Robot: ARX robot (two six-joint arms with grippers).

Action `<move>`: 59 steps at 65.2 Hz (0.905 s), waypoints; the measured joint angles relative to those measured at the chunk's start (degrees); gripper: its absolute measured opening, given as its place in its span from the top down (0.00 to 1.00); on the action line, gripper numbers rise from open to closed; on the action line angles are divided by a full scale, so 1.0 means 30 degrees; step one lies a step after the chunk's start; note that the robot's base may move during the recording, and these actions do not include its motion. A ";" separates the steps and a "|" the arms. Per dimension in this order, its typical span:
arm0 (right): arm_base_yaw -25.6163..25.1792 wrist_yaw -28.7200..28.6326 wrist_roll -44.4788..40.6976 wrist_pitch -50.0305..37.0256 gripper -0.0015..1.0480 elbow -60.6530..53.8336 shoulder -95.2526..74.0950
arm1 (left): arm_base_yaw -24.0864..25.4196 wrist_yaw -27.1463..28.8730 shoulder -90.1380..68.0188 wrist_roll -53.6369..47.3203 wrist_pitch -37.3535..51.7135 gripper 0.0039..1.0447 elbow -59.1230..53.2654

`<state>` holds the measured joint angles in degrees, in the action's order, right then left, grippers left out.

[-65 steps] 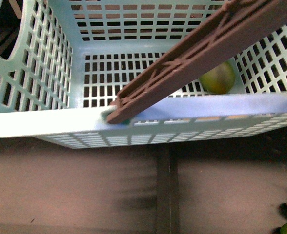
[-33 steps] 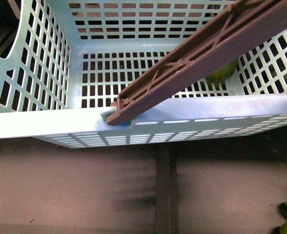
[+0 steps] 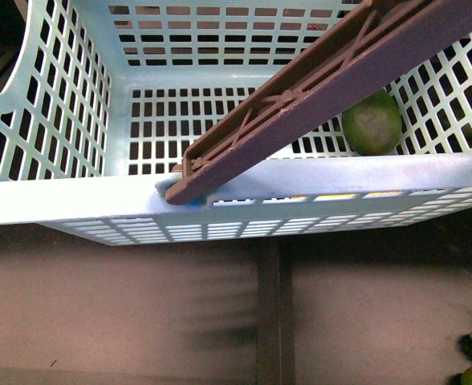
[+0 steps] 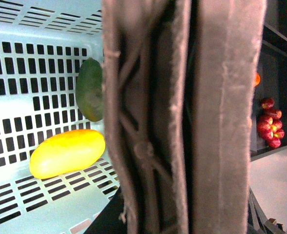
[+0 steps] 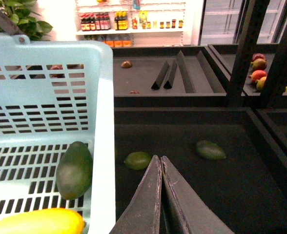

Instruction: Pick mango and avocado into basket

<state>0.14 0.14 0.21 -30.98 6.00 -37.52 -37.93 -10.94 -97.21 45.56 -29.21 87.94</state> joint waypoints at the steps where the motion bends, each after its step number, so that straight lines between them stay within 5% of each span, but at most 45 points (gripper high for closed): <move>1: 0.0000 -0.0007 0.0000 0.0051 0.98 -0.0044 0.0095 | 0.0000 0.0000 0.0000 0.0000 0.0000 0.87 0.0000; 59: -0.0015 -0.0044 -0.0007 0.5085 0.98 -0.1676 0.7293 | 0.0000 -0.0007 0.0000 0.0007 0.0000 0.87 0.0000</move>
<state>0.10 0.01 0.19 -15.73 0.97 -15.64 -37.93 -10.96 -97.21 45.58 -29.21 87.94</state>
